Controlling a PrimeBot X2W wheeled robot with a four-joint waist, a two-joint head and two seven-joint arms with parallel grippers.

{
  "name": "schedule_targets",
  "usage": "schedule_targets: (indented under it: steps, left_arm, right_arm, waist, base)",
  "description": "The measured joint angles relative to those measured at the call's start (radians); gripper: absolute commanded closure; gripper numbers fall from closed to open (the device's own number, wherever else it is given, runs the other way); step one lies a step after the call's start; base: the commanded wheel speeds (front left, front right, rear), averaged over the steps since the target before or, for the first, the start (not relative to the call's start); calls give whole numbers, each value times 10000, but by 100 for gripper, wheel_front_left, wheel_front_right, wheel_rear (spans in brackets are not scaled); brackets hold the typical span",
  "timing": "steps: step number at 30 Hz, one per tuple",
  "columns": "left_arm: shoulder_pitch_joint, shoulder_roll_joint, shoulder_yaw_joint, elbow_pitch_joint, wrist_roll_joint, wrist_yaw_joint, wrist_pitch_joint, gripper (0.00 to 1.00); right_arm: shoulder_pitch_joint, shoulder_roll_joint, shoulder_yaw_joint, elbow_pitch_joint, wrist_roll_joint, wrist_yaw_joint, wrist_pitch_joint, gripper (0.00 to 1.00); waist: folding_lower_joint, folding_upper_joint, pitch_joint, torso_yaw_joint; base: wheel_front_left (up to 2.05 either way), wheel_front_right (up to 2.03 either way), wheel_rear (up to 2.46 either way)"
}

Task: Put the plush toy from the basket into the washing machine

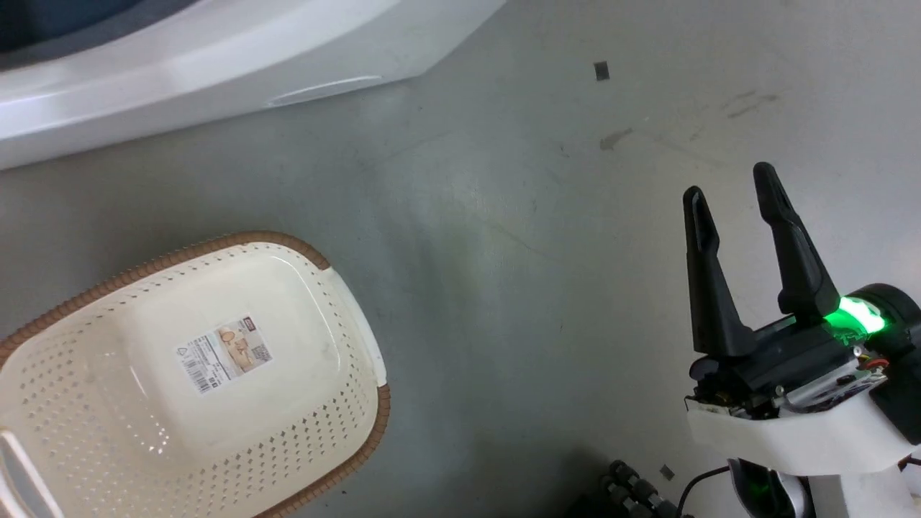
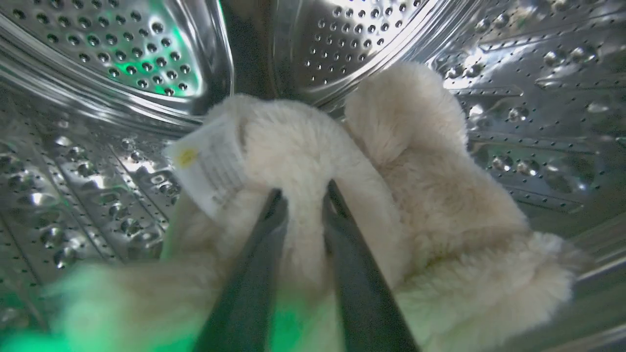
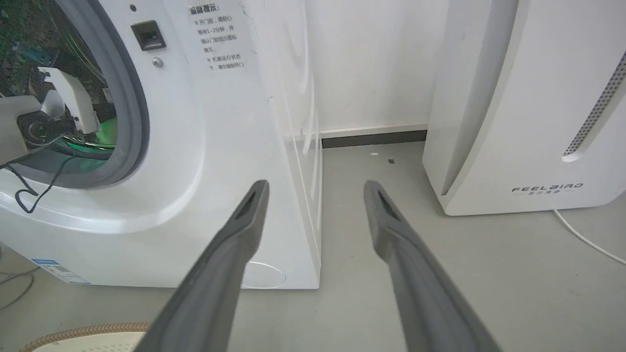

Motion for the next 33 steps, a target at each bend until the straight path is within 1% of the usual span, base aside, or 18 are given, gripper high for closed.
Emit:
schedule_targets:
  steps: [6,14,21,24,26,29,33]
  left_arm:
    - [463,-117,-307,738,-12,-21,-978,0]
    - [1521,-1001,-754,1419,-297,-105,-2222,0]
    - [3047,-1745,-959,1294,-759,-107,-2612,0]
    - [3938,-1950,-828,805,-1028,-107,-2679,0]
    - [4629,-2034,-694,130,-1106,-82,-2681,0]
    - [5835,-2142,-359,-1099,-1124,456,-2681,0]
    - [7675,-2420,48,-2752,-1269,888,-2681,0]
  right_arm:
    - [-35,0,-82,194,-257,0,0,0]
    - [26,0,-221,591,-704,0,0,0]
    - [421,0,-307,901,-1175,0,0,0]
    - [669,0,-345,1005,-1308,0,0,0]
    - [847,0,-416,1089,-1354,0,0,0]
    - [1128,-2,-489,1175,-1457,0,0,0]
    - [1420,-2,-479,1271,-1542,0,0,0]
  waist:
    - [0,0,-682,216]
    - [-1,0,-2111,662]
    - [-1,0,-3587,1263]
    - [-1,0,-4207,1562]
    - [-2,0,-4606,1767]
    - [-2,0,-5161,2074]
    - [-2,0,-5821,2444]
  base:
    - [0,0,0]
    - [0,0,0]
    - [0,0,0]
    - [0,0,0]
    - [0,0,0]
    - [0,0,0]
    - [0,0,0]
